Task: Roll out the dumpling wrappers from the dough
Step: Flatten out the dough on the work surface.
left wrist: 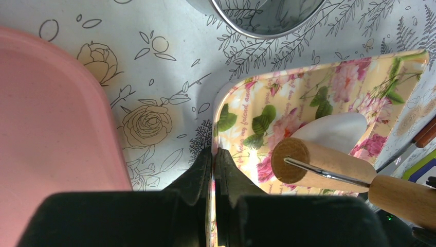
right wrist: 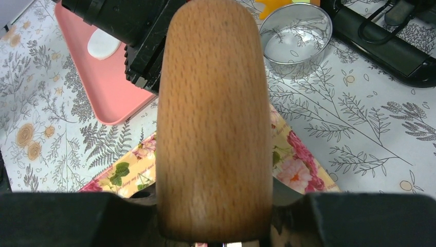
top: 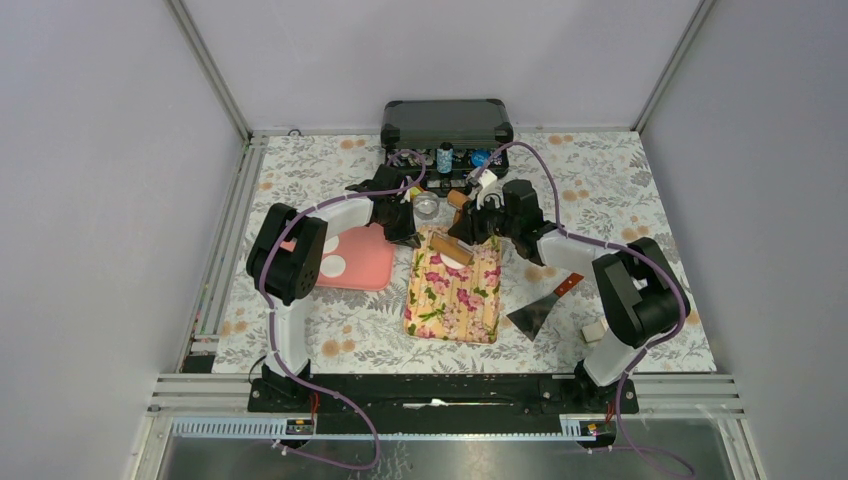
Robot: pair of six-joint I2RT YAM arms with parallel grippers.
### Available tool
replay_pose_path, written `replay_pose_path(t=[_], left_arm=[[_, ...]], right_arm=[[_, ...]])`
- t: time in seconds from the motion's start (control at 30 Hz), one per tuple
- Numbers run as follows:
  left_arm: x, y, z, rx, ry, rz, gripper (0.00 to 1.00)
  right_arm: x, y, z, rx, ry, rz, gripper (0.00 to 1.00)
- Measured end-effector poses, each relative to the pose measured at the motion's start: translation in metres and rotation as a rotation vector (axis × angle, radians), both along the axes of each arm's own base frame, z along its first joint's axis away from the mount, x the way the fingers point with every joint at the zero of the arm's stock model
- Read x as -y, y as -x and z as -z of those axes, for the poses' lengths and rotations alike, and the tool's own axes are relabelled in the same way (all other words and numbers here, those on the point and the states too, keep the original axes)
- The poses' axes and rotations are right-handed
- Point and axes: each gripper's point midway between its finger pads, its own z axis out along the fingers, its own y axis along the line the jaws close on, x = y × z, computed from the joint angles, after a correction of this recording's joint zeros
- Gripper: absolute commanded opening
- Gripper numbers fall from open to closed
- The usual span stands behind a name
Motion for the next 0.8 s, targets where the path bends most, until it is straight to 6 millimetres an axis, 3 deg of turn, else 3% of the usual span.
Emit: replay_pose_path(t=[0.8], left_arm=[[-0.002, -0.001, 0.0, -0.003, 0.004, -0.009, 0.0]], right_arm=[[-0.011, 0.013, 0.008, -0.088, -0.074, -0.07, 0.0]])
